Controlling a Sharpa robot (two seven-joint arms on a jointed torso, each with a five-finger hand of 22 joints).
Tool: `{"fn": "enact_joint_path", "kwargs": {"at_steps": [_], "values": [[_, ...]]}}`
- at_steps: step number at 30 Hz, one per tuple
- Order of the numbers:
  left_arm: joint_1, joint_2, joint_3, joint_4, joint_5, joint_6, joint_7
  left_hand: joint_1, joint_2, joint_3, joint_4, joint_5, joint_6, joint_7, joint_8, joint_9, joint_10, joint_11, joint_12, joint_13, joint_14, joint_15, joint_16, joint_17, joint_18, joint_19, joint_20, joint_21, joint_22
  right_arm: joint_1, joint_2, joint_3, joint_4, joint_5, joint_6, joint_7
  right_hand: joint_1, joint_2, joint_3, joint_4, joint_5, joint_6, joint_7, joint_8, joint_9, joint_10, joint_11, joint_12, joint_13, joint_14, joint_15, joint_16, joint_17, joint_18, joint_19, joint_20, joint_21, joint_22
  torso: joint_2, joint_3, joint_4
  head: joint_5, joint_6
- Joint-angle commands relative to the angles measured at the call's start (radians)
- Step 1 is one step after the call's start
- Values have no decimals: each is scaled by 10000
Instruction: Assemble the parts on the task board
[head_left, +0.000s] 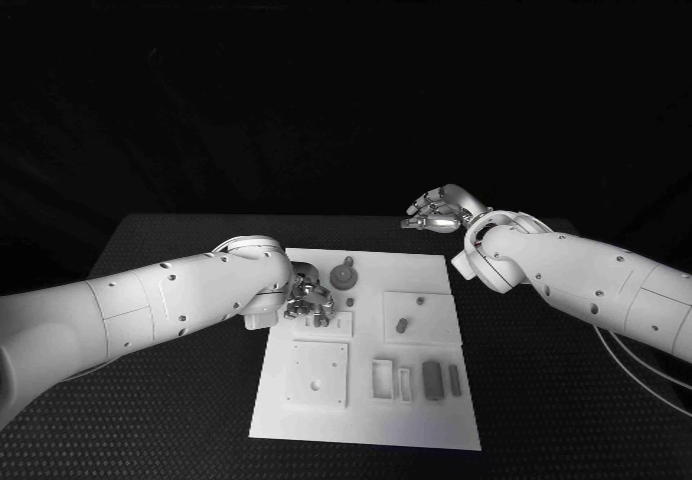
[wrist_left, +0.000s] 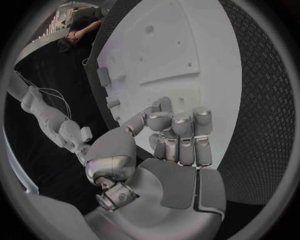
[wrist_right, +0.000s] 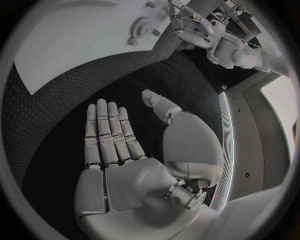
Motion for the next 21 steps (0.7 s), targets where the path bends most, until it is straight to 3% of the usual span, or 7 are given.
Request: {"fn": "enact_joint_path", "kwargs": {"at_steps": [1, 5, 6, 7, 18, 21], "values": [[-31, 48, -16, 18, -112, 31, -7, -36, -241, -39, 130, -442, 1225, -921, 58, -5, -459, -419, 73, -40, 149, -279, 46, -31, 211, -11, -1197, -16, 119, -4, 0, 4, 15, -8, 113, 44, 65, 12, -67, 13, 63, -53, 27, 39, -14, 12, 22, -59, -13, -65, -19, -41, -12, 50, -75, -13, -70, 16, 3, -1, -2, -6, 4], [-31, 53, -19, 8, -115, 80, -19, -125, -470, -170, 297, -853, 1206, -918, 87, -39, -476, -417, 113, -103, 131, -289, 71, -76, 216, -23, -1198, -22, 124, -4, -3, 4, 18, -7, 119, 42, 55, 7, -75, 18, 68, -56, 29, 39, -18, 11, 23, -60, -21, -69, -16, -41, -13, 49, -79, -11, -74, 20, -3, -1, -1, -10, -8], [-31, 53, -20, 6, -115, 94, -16, -253, -388, -450, 215, -517, 1187, -909, 105, -35, -480, -402, 138, -112, 119, -286, 94, -82, 206, -31, -1190, 4, 142, -4, -6, 4, 21, -6, 120, 41, 53, 6, -77, 18, 69, -56, 29, 39, -19, 11, 23, -60, -22, -70, -16, -42, -14, 49, -79, -10, -75, 20, -4, -1, 2, -12, -10], [-31, 54, -21, 6, -115, 100, -16, -344, -302, -814, 62, -435, 1165, -915, 130, -36, -501, -409, 158, -139, 96, -291, 112, -100, 218, -59, -1197, 10, 150, -4, -6, 4, 22, -6, 120, 41, 52, 5, -78, 19, 71, -56, 30, 39, -20, 11, 23, -61, -24, -71, -15, -42, -14, 49, -80, -10, -75, 21, -3, -3, 5, -15, -12], [-33, 42, -41, 11, -114, 72, 5, -315, -440, -1023, -21, -588, 1148, -920, 152, -62, -517, -420, 183, -189, 76, -308, 127, -137, 241, -85, -1208, -14, 136, -4, -7, 4, 32, -1, 116, 44, 45, 1, -87, 23, 81, -60, 32, 39, -26, 10, 24, -62, -37, -79, -12, -43, -16, 49, -86, -9, -82, 29, 1, -11, 6, -17, -8], [-33, 11, -38, 19, -129, 25, -13, -308, -510, -1094, 26, -815, 1142, -924, 162, -81, -523, -419, 194, -224, 67, -315, 135, -162, 248, -86, -1210, -30, 125, -4, -10, 4, 32, 1, 116, 45, 44, -1, -90, 24, 82, -61, 33, 39, -27, 10, 25, -62, -40, -81, -12, -43, -17, 49, -87, -9, -83, 31, 1, -13, 6, -19, -5]]}}
